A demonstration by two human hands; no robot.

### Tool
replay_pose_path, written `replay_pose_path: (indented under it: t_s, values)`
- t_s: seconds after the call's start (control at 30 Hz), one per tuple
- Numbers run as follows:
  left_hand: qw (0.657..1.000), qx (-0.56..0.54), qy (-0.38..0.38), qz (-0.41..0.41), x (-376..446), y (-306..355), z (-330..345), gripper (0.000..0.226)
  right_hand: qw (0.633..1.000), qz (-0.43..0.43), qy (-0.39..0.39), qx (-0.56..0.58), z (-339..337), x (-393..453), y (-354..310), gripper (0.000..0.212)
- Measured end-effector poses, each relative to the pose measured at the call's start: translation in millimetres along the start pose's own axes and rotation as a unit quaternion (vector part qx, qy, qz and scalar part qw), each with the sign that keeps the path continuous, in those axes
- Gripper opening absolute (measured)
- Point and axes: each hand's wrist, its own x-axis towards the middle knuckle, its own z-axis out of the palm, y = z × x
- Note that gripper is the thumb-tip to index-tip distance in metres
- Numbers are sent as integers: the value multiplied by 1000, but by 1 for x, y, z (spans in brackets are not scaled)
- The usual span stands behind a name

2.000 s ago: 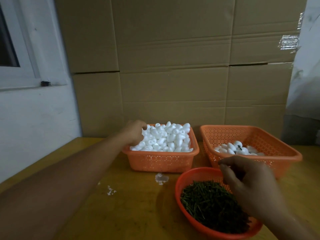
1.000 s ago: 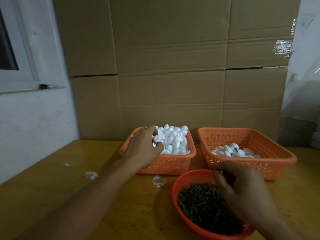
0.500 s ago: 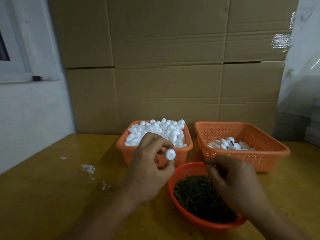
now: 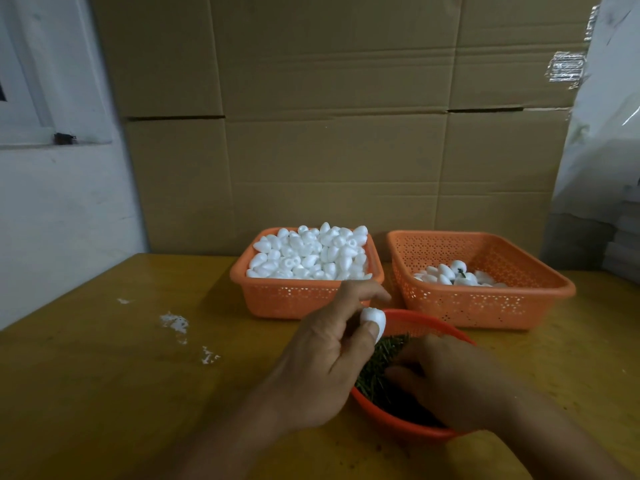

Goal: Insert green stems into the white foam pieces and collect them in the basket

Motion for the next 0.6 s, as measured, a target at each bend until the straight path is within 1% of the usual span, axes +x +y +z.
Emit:
replay_pose_path:
  t_s: [0.1,0.17,0.23,0.3,0.37,0.47,0.53,0.6]
  values:
    - [999,-21,-26,-5,-1,-1,1,21,999,-10,-35,-13,0,1,-4,29]
    - [995,-87,-48,-32,-1,0,1,21,999,-8,-33,-4,1,2,-6,27]
    - [988,-138,-58,-48,-2,0,1,31,1000,0,-24,9,3,2,-6,24]
    - [984,-159,-50,-56,-2,1,3,32,1000,4,-13,16,3,2,-6,21]
    - [978,-190,-38,-71,-1,2,5,24,1000,10,6,19,4,2,-5,19]
    - [966,-235,-8,-110,0,2,8,26,999,25,39,19,5,2,-3,25]
    - [952,-271,18,-143,1,0,8,31,998,29,53,24,7,3,-1,26]
    - [925,-331,39,-181,2,-1,7,32,997,28,59,28,7,4,1,25]
